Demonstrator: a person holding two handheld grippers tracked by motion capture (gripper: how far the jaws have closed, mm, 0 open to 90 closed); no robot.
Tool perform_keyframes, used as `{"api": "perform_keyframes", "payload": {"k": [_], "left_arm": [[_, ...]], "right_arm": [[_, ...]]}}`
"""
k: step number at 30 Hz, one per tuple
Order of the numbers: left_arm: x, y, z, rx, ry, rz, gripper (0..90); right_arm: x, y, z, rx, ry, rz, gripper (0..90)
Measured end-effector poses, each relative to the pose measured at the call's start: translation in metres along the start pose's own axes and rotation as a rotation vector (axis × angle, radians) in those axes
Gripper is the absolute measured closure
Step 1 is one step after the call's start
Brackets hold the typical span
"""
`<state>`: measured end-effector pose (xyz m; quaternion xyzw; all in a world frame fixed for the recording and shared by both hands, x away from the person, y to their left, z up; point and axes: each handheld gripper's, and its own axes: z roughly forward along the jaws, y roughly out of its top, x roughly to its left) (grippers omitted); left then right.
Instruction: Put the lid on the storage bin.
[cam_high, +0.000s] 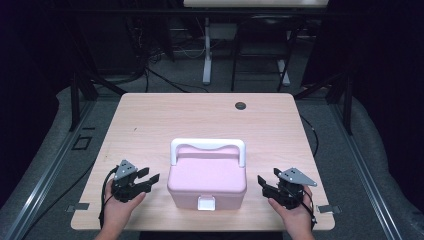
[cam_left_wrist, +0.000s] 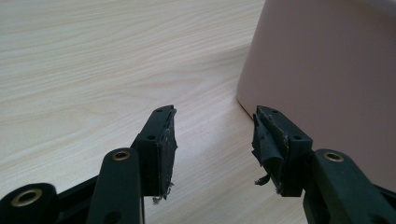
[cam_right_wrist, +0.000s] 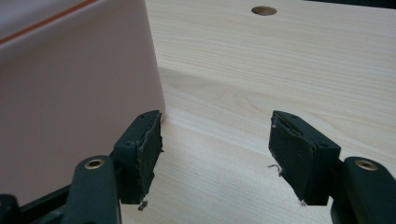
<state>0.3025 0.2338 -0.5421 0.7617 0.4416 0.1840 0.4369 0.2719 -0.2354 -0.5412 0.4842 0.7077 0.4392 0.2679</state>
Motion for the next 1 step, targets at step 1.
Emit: {"api": "perform_keyframes", "payload": {"k": [1], "left_arm": [[0.0006, 0.0000, 0.0003, 0.001, 0.000, -0.001, 48.7]], "right_arm": [[-0.0001, -0.0007, 0.0001, 0.004, -0.002, -0.001, 34.0]]}}
